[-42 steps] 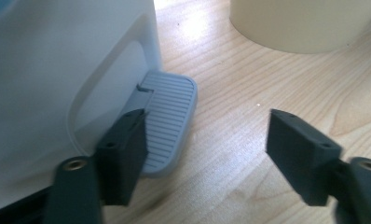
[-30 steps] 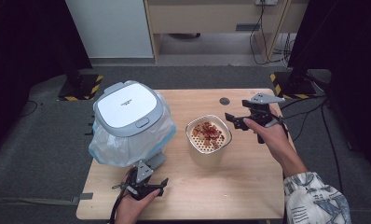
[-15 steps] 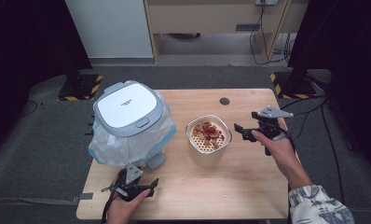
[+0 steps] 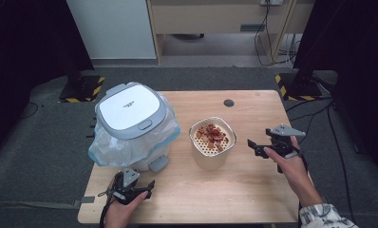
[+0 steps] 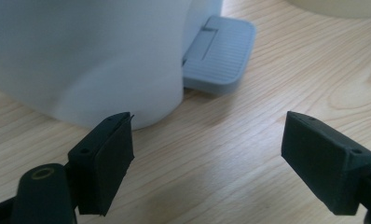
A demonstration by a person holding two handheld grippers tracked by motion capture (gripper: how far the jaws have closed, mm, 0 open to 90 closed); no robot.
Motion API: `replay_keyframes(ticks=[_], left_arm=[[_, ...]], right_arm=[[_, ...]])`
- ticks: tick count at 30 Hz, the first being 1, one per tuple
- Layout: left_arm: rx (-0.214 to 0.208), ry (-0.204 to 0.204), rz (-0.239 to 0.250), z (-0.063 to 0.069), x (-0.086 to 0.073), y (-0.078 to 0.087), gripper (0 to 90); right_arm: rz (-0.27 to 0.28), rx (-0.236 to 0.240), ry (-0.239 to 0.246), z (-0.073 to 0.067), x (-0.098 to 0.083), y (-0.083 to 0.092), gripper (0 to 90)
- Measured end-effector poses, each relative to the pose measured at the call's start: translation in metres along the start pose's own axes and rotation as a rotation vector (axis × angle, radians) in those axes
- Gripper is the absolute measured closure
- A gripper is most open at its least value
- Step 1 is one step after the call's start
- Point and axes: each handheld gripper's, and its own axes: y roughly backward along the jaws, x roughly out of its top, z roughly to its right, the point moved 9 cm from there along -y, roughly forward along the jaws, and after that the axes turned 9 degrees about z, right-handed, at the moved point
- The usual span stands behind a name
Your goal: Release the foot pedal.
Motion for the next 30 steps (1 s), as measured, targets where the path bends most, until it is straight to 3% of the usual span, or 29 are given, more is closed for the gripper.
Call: replay_keyframes(ticks=[6,19,20,30], left_arm=[[0.034,0.018,-0.007,-0.013,-0.004,0.001,15.6],[0.101,0.045,-0.019,-0.039,-0.012,0.003,15.8],[0.109,0.053,-0.018,-0.043,-0.013,0.001,15.6],[0.148,0.065,-0.037,-0.059,-0.018,0.002,14.7]], right_arm=[[-0.055,-0.029,-0.02,-0.001,-0.033,0.006,8.7],[-0.149,-0.075,-0.056,0.002,-0.062,0.006,7.8],[-0.187,-0.089,-0.062,0.003,-0.07,0.005,7.4],[-0.262,-0.104,-0.079,0.006,-0.092,0.002,6.0]])
